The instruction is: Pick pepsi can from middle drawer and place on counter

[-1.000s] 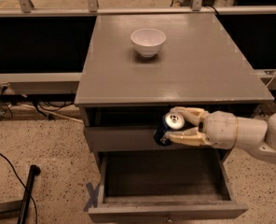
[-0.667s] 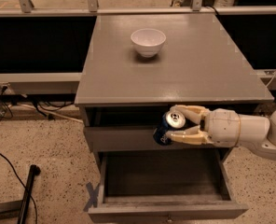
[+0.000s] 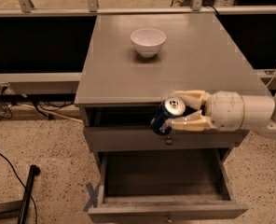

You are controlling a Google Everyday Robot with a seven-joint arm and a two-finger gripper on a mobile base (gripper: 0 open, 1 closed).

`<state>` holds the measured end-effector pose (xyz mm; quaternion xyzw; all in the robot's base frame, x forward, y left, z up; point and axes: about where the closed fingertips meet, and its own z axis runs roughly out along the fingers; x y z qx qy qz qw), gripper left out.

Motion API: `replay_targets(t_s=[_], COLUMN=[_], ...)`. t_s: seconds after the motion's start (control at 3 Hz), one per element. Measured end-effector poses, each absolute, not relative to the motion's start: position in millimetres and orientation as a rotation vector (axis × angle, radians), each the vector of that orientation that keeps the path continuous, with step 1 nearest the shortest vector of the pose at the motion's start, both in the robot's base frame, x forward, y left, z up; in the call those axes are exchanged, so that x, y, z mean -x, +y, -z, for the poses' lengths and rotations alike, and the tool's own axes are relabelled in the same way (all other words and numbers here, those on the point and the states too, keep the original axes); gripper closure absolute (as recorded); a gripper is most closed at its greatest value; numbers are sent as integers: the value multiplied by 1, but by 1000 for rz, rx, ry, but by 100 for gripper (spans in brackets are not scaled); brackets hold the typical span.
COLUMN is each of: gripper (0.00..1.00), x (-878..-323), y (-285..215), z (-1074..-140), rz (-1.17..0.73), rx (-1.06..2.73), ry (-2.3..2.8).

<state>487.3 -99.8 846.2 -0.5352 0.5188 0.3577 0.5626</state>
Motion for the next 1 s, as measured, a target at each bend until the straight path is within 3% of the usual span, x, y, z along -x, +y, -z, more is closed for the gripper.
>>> replay_targets(t_s=[0.67, 1.0], gripper=[100, 100], x=[-491, -515], y=[-79, -110], z=[-974, -1016], rz=[-953, -828], rx=[1555, 1561], ry=[1207, 1346])
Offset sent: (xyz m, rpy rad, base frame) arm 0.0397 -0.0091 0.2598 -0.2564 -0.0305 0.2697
